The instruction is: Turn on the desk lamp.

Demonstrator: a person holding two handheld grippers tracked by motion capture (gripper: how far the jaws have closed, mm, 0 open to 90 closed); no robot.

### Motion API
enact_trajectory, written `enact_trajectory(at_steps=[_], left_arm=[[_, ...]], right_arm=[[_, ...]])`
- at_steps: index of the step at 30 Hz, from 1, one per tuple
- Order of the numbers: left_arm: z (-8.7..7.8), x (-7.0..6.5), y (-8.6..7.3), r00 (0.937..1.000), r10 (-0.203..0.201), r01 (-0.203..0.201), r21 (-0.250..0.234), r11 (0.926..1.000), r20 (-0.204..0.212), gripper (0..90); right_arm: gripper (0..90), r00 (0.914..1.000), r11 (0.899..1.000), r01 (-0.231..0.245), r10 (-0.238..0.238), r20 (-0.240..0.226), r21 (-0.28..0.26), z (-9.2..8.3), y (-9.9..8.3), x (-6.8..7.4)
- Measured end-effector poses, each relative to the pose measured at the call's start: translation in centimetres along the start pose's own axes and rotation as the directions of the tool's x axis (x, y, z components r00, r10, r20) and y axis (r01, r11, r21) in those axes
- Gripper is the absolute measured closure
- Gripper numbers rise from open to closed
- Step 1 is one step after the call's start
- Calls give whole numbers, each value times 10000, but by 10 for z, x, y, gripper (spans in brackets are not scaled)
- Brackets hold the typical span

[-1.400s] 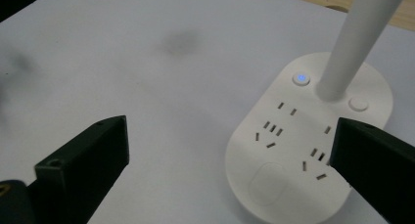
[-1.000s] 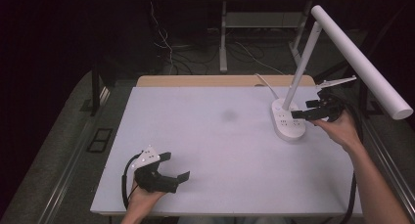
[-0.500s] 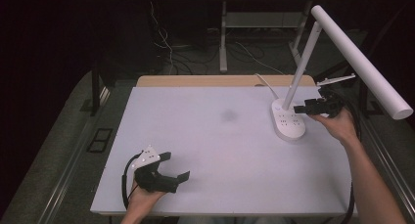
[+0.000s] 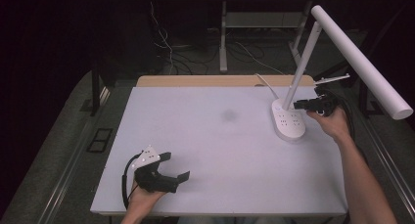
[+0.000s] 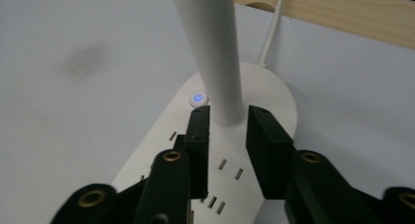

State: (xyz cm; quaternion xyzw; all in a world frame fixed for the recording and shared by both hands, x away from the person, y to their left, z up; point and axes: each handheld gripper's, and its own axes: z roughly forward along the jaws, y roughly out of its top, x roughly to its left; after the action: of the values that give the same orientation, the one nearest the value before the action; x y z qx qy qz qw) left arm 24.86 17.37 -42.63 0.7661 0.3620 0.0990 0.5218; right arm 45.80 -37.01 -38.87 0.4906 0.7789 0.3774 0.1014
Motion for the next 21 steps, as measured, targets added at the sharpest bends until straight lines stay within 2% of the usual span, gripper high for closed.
enact_trajectory(at_steps=[7, 14, 17, 21], left_arm=[[2, -2, 0, 10000, 52, -52, 46, 10000, 84, 0], [1, -2, 0, 10000, -12, 12, -53, 10000, 60, 0], [1, -2, 0, 10000, 22, -22, -33, 10000, 69, 0], [1, -2, 0, 10000, 24, -24, -33, 10000, 93, 0]], right_arm=[[895, 9995, 9998, -205, 206, 222, -67, 8, -1, -6], [896, 9975, 9980, -575, 584, 403, -245, 16, -1, -11], [896, 9956, 9952, -890, 901, 272, -404, 19, -2, -16], [896, 9938, 9932, -1064, 1078, 288, -465, 22, -3, -20]])
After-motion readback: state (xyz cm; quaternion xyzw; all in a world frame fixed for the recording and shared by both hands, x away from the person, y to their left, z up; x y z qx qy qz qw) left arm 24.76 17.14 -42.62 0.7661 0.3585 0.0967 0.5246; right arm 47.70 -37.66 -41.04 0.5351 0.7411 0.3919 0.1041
